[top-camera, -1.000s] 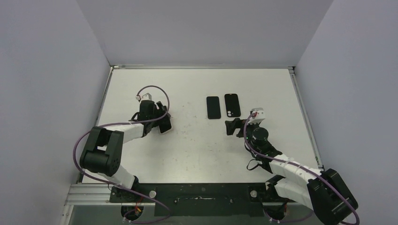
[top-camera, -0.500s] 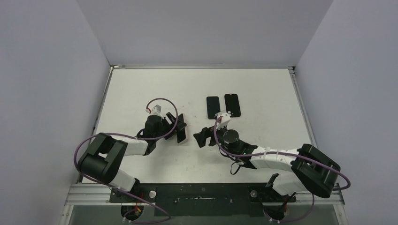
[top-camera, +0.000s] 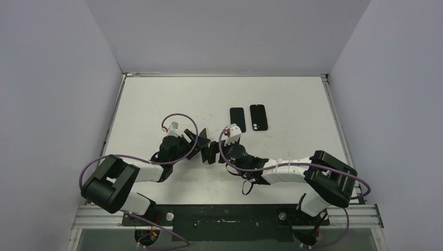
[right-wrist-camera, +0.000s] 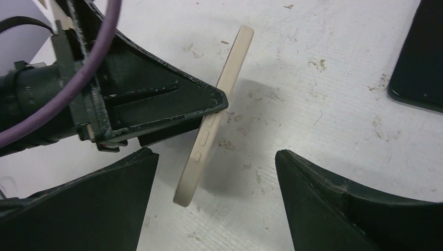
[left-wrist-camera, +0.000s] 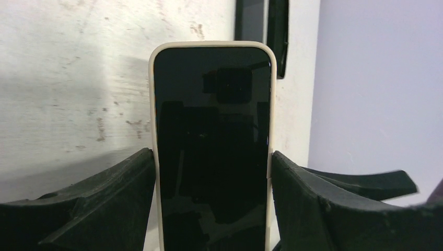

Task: Take the phone out of the phone case
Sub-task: Pick up the phone at the center of the board.

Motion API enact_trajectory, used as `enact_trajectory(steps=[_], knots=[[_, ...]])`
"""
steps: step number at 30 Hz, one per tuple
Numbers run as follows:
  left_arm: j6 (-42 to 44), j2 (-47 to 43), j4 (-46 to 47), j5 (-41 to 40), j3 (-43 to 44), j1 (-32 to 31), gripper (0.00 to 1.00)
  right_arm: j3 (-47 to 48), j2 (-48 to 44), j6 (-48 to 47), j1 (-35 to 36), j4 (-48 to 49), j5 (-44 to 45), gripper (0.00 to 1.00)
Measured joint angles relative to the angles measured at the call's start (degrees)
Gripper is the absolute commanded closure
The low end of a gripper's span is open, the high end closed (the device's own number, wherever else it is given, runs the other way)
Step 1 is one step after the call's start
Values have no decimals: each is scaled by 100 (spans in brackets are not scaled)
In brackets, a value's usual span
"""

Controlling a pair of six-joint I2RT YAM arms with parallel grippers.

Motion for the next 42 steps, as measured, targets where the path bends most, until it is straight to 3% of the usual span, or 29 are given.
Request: enact_trajectory(steps=[7, 14, 16, 19, 21, 22, 28, 33, 42], knots=[[-76, -562, 4, -72, -50, -105, 91, 280, 356, 26, 24, -195, 46, 27], [-22, -807, -28, -245, -52, -267, 91, 402, 490, 35, 24, -175, 7, 49], [22, -846, -44, -264, -52, -297, 90, 415, 509, 20, 24, -98, -46, 61], [109, -892, -61, -286, -52, -319, 85, 415, 531, -4, 24, 9, -133, 87], [146, -920, -57, -299, -52, -319, 75, 409, 531, -17, 11, 101, -197, 97], [181, -942, -59, -293, -52, -317, 65, 365, 529, 9, -24, 166, -214, 100], [442, -1082, -63, -87, -46, -315, 35, -15, 280, -15, -181, 560, -614, 100], [981, -1659, 66, 256, -59, -31, 19, -651, -328, 151, -684, 1014, -1143, 100], [1456, -1939, 940, 754, -260, 214, 18, -1233, -911, 608, -1412, 1268, -1860, 100]])
